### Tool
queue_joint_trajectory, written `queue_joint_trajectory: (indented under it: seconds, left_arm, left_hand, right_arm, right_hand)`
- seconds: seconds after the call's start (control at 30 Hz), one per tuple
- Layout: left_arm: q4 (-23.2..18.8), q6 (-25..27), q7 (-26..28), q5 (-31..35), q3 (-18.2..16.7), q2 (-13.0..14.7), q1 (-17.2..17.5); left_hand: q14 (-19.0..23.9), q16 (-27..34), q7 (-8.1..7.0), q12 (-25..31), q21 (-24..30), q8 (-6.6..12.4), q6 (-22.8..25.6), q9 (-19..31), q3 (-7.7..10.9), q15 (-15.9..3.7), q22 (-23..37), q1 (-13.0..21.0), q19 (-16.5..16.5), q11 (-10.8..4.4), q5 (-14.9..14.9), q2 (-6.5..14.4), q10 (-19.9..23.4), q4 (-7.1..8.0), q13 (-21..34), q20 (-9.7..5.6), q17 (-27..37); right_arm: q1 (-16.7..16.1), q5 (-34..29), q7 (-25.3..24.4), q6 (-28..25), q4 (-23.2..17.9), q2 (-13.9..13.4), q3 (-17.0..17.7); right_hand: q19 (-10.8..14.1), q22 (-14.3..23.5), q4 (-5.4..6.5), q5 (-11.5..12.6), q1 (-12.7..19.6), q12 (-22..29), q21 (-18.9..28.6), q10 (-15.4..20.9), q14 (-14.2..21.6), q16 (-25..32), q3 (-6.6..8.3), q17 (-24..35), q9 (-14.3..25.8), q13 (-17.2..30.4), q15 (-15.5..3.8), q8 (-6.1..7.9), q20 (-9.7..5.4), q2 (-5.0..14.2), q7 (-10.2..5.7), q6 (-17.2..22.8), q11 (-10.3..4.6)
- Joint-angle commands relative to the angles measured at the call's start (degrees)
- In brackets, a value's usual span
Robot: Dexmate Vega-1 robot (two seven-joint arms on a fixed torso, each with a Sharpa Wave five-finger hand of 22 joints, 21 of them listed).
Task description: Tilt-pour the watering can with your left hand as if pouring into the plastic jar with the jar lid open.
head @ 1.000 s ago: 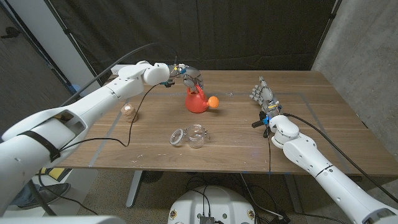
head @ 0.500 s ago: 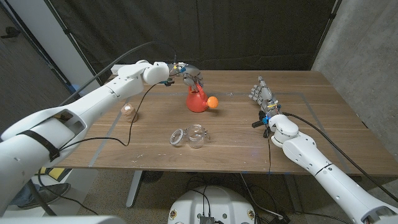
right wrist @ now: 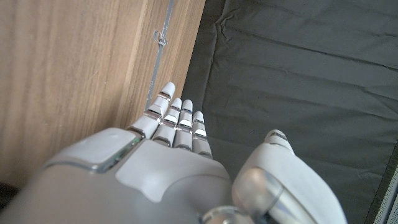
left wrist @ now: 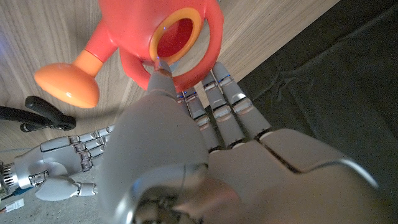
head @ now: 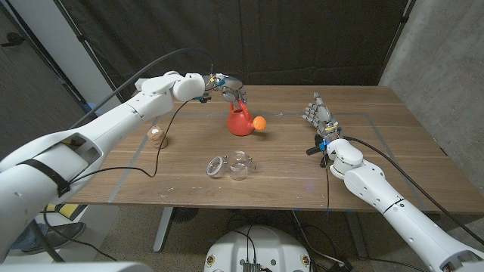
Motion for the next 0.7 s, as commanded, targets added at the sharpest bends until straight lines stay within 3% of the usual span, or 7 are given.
queue_joint_trajectory:
  seconds: [0.03,0.2,0.27,0.47,0.57,0.7]
  left_arm:
    - [0.6,0.4,-0.5,-0.2,0.3,-0.3,0.2]
    - [0.9,0.3,-0.4,-0.2,0.4,-0.5,0.2]
    - [0.8,0.4,-0.1,-0.3,0.4,-0.5,0.4]
    - [0.0,1.7,1.3,-0.8,-0.5,-0.4,1.3]
    - [-0.8,2.9,1.0,-1.0,-0.8,-0.3,1.6]
    - [-2.5,4.3,0.2,0.4,-0.5,0.1,1.5]
  left_hand:
    - [0.9,-0.1,-0.01,-0.2,0.4,-0.01,0.8,0.1,0.38,-5.49,0.2,0.3,0.7,-0.41,-0.1,0.1,0.8,0.02,0.2,-1.3,0.1]
    - [1.9,0.0,-0.04,0.0,0.5,0.26,2.0,0.1,0.7,-5.77,0.2,0.5,1.2,-0.37,-0.2,0.2,2.0,0.22,0.2,-1.36,0.1]
    - [3.6,0.4,0.04,0.1,0.8,0.46,3.1,0.1,1.06,-6.26,0.2,0.7,2.0,-1.31,-0.3,0.3,3.1,0.35,0.3,-1.7,0.1]
    - [9.8,0.8,0.11,0.6,2.5,1.77,9.0,0.1,2.69,-6.62,0.0,1.6,6.6,-1.15,-0.7,0.6,8.6,1.2,0.4,-2.0,-0.3]
    - [11.8,0.5,0.7,0.6,3.2,1.94,10.5,0.2,2.9,-6.38,-0.1,0.0,9.0,-0.47,-0.8,0.8,10.8,3.04,0.3,-2.02,-0.5]
    - [10.5,-0.8,2.21,-1.0,2.1,-0.06,8.3,0.1,2.89,-5.75,-0.2,-4.0,7.9,0.68,-0.3,1.6,9.1,7.17,0.2,-1.02,-0.5]
  right_arm:
    - [-0.7,0.1,-0.2,0.0,-1.0,-0.4,0.3]
    - [-0.9,0.2,-0.4,-0.3,-1.4,-0.5,0.3]
    - [-1.0,0.1,-0.4,-0.2,-1.5,-0.5,0.3]
    - [-1.1,0.1,-0.6,-0.2,-1.7,-0.6,0.3]
    - [-1.3,0.0,-0.7,-0.1,-1.8,-0.6,0.3]
    - [-1.4,-0.1,-0.9,0.0,-2.0,-0.6,0.4]
  right_hand:
    - [0.4,0.1,-0.27,0.0,0.5,0.0,-0.1,0.4,0.5,-0.2,0.25,0.3,0.3,0.1,-0.06,-0.01,-0.01,0.46,0.01,0.2,-0.06]
    - [0.5,0.1,-0.29,-0.1,0.5,0.0,-0.2,0.4,0.5,-0.2,0.22,0.3,0.3,0.1,-0.02,0.01,-0.01,0.46,-0.08,0.2,-0.05]
    - [0.5,0.1,-0.3,-0.1,0.5,0.0,-0.2,0.4,0.6,-0.2,0.21,0.3,0.3,0.1,-0.03,0.01,0.0,0.46,-0.09,0.2,0.09]
    - [0.5,0.1,-0.31,-0.1,0.4,0.0,-0.3,0.4,0.5,-0.3,0.19,0.3,0.3,0.1,-0.05,-0.01,0.03,0.46,-0.12,0.2,0.04]
    - [0.5,0.1,-0.32,-0.1,0.4,0.0,-0.4,0.4,0.6,-0.3,0.17,0.3,0.3,0.1,0.02,0.0,0.05,0.46,-0.05,0.2,0.06]
    - [0.6,0.1,-0.34,-0.1,0.4,0.0,-0.4,0.5,0.6,-0.2,0.16,0.3,0.3,0.1,0.01,0.0,0.1,0.47,-0.11,0.2,0.02]
